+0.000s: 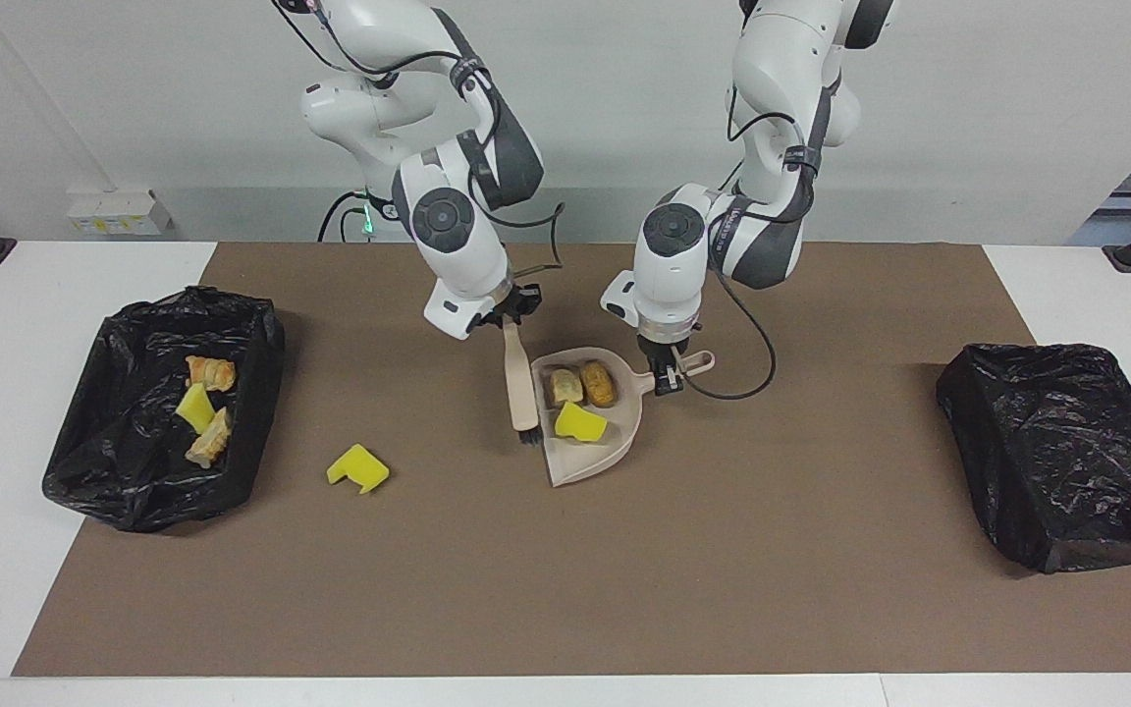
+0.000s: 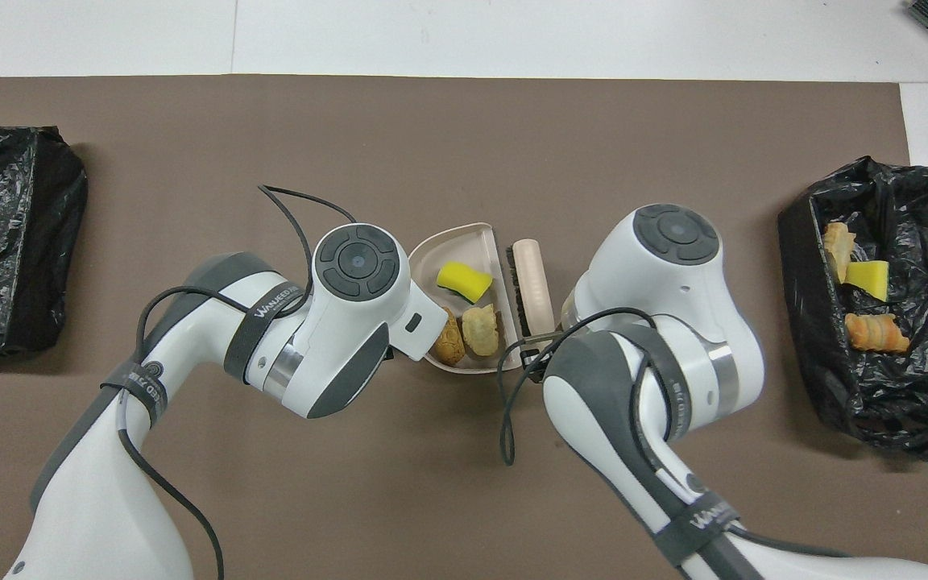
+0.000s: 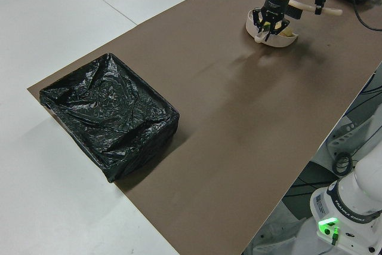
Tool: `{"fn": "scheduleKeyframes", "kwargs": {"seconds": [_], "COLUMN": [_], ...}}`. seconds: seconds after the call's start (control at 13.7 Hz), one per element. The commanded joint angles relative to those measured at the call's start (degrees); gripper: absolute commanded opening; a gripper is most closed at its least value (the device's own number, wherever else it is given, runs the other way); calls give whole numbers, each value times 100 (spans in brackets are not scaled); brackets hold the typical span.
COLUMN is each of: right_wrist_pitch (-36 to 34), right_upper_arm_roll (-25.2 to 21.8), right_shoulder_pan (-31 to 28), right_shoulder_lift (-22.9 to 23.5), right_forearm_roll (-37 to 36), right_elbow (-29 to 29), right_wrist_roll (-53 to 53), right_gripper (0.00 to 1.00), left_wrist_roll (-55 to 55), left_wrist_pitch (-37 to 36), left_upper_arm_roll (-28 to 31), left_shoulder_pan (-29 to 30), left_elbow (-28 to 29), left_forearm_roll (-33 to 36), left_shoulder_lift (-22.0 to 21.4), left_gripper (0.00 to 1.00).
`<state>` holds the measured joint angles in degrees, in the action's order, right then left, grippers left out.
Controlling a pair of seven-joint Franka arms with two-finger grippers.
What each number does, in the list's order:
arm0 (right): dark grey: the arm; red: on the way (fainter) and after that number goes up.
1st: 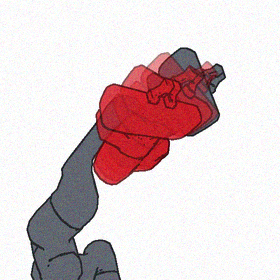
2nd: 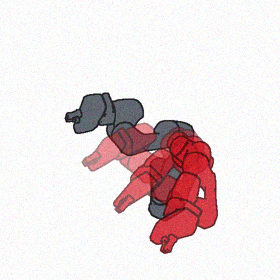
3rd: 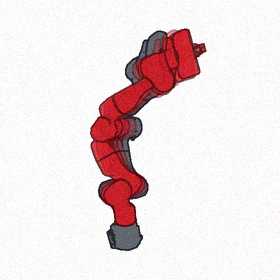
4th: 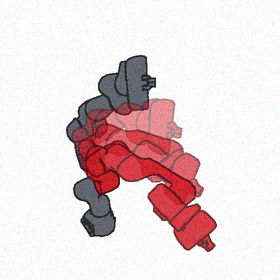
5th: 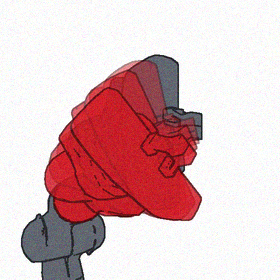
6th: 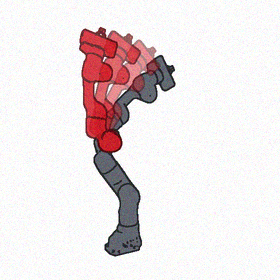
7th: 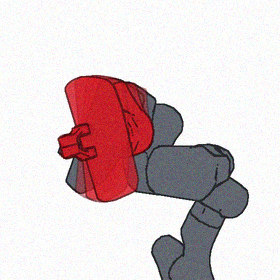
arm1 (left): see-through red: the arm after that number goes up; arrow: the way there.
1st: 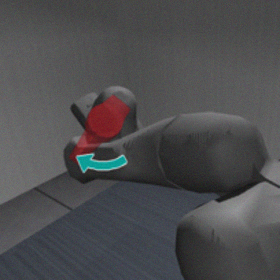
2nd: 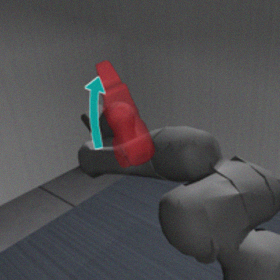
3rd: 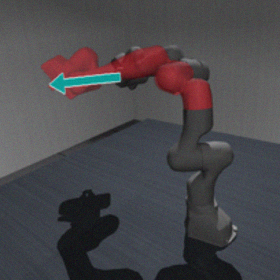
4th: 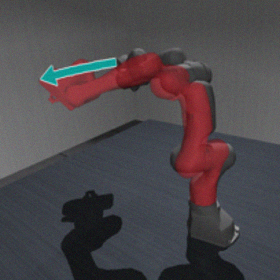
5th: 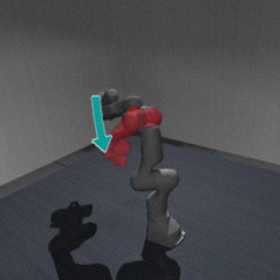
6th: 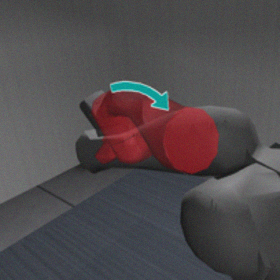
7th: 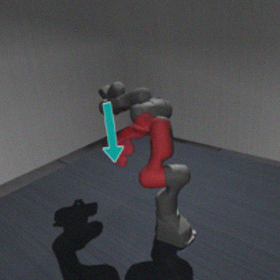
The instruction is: Sweep and dump trash in bin
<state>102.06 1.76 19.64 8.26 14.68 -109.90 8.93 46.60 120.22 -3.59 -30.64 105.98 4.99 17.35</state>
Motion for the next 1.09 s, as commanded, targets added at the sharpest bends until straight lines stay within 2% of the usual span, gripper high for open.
{"fn": "scheduleKeyframes", "kwargs": {"seconds": [0.0, 0.29, 0.51, 0.66, 0.8, 1.02], "right_wrist_pitch": [-204, -108, 252, 393, 708, 965], "right_upper_arm_roll": [-35, -62, -44, -53, -53, -36], "right_shoulder_pan": [-303, -610, -1206, -1322, -1550, -1560], "right_shoulder_lift": [-158, -88, -44, 131, 377, 781], "right_forearm_roll": [-43, -1246, -2177, -2836, -3233, -3760], "right_elbow": [-32, 82, 39, 65, 73, 56], "right_wrist_roll": [-225, -216, -181, -181, -163, 344], "right_gripper": [0, 0, 0, 0, 0, 0], "left_wrist_roll": [69, 25, -264, -457, -1185, -1451], "left_wrist_pitch": [248, 309, 328, -197, -699, -824], "left_upper_arm_roll": [-2, -2, -2, 7, 7, 25], "left_shoulder_pan": [32, 180, 234, 217, 190, -73], "left_elbow": [186, 151, 28, -479, -1103, -1220], "left_forearm_roll": [55, -15, -288, -497, -508, -455], "left_shoulder_lift": [-101, -66, -13, 179, 417, 663], "left_gripper": [0, 0, 0, 0, 0, 0]}}
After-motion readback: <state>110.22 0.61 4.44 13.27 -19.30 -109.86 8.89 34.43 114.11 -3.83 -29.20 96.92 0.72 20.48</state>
